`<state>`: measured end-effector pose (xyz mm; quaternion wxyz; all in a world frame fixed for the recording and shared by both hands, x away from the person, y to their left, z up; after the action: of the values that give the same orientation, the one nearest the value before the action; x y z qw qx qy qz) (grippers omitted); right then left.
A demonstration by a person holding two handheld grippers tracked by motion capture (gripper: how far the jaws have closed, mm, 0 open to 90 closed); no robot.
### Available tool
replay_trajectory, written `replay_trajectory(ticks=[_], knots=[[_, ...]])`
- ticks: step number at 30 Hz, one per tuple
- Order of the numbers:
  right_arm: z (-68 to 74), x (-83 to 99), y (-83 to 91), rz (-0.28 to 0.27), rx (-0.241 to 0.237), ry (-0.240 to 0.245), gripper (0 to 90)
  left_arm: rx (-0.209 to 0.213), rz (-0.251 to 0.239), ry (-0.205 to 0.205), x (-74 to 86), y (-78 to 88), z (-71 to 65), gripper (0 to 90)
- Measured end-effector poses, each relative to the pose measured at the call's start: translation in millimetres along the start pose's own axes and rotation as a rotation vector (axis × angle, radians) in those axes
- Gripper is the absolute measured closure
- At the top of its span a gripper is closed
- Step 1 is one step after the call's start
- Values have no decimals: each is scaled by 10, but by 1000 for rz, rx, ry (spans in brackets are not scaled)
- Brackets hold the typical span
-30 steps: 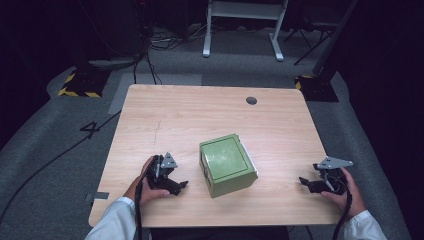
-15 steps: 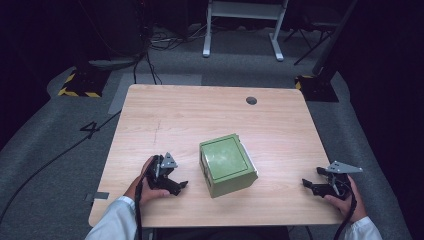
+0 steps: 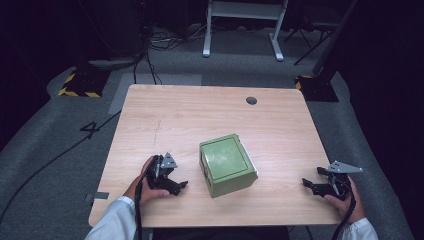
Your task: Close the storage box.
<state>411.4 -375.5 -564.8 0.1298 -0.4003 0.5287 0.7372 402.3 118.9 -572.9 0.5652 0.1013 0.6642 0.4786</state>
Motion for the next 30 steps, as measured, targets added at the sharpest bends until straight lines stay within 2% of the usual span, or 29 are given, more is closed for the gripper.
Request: replay_trajectory(ticks=[30], knots=[[-12, -4, -1, -2, 8, -9, 150, 7, -1, -8, -3, -2, 5, 1]])
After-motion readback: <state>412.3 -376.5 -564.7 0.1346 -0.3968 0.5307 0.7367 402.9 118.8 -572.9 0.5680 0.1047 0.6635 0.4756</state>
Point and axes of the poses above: each handheld gripper's, and its own axes: y roughly backward along the jaws, x roughly out of its underside, z roughly to its left, the point moved 9 cm from there along -y, roughly forward along the jaws, and after that the axes turned 10 degrees about -y, right-handed, at the moved point
